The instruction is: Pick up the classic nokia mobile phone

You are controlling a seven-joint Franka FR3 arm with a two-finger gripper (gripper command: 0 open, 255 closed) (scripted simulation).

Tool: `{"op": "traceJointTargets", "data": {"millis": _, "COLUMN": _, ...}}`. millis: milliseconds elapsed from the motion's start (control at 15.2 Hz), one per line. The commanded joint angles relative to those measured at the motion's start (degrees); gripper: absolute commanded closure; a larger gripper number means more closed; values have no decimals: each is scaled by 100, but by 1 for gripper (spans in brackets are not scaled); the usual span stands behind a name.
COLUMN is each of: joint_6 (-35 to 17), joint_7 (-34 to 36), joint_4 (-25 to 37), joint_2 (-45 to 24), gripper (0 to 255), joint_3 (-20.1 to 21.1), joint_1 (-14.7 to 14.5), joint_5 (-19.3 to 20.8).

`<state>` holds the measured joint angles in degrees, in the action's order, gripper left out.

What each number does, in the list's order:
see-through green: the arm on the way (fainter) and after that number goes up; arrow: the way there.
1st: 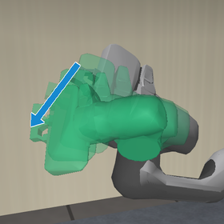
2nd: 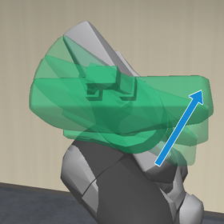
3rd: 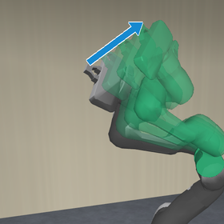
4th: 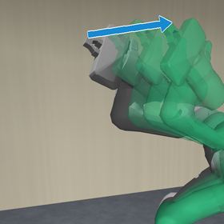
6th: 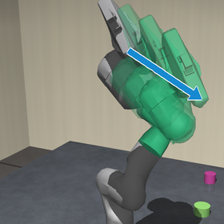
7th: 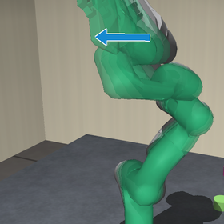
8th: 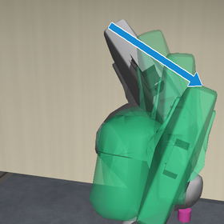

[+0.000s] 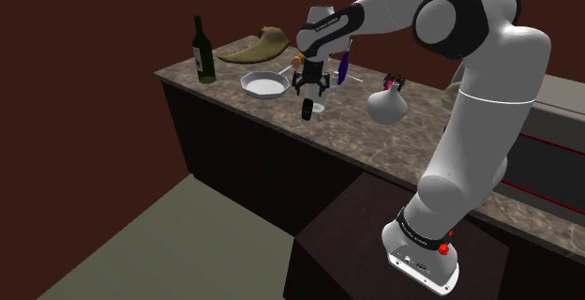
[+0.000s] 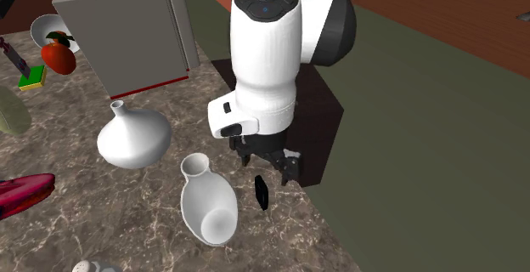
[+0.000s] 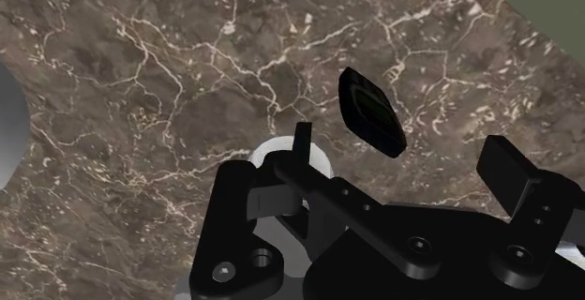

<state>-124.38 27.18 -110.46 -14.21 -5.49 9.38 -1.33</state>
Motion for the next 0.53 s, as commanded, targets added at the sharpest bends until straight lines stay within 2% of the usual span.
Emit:
{"op": "traceJointTargets", "data": {"millis": 0, "joint_6": -133, "joint_7": 41, "joint_4": 67, "joint_2": -185, "gripper": 0, "joint_3": -32, "joint_1": 38, "joint_5": -27}}
{"op": "traceJointTargets", "data": {"millis": 462, "joint_6": -565, "joint_7": 18, "joint_4": -100, "joint_2": -451, "gripper": 0, "joint_3": -19, "joint_1": 49, "joint_5": -65}}
